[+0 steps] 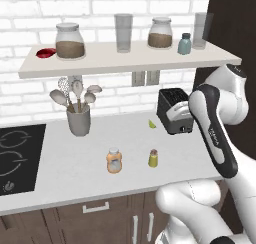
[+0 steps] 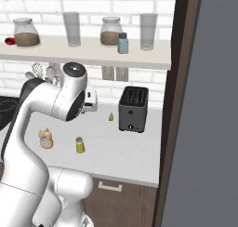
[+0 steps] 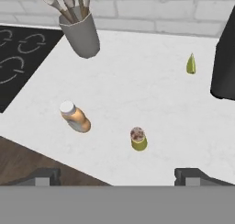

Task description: Put the shaker and condiment bottle from the counter next to their counterparts in the cabinet.

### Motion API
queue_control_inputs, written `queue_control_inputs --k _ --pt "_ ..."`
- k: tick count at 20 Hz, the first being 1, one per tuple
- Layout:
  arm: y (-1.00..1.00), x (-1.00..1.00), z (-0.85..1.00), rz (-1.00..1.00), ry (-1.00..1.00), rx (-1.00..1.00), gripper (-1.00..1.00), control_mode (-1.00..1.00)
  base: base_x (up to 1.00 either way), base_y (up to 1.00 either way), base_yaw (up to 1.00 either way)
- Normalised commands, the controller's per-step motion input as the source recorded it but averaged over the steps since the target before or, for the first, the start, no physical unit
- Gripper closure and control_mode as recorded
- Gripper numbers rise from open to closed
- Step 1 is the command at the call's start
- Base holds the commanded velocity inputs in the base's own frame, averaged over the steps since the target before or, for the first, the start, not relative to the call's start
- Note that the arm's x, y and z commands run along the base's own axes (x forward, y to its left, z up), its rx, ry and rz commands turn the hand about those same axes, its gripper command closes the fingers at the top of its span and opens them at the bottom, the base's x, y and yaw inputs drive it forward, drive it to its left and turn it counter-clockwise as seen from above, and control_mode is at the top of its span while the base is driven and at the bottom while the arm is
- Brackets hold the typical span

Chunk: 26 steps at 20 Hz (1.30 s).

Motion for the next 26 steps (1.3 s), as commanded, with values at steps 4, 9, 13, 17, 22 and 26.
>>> queue_control_inputs --k 4,9,13,17,22,26 --pt "-0.02 0.00 -0.28 0.02 -0.02 0.00 -1.00 -1.00 0.00 0.00 0.00" --pt "-0.04 0.00 -0.42 0.06 -0.01 0.00 -1.00 -1.00 0.00 0.00 0.00" --pt "-0.13 0.00 -0.34 0.05 -0.01 0.02 -1.00 -1.00 0.00 0.00 0.00" --pt "-0.04 -0.01 -0.39 0.04 0.00 0.00 -1.00 -1.00 0.00 0.00 0.00" --pt "0.00 0.00 -0.46 0.03 0.00 0.00 -1.00 -1.00 0.00 0.00 0.00" --pt "0.00 0.01 -0.23 0.00 -0.01 0.01 -1.00 -1.00 0.00 0.00 0.00"
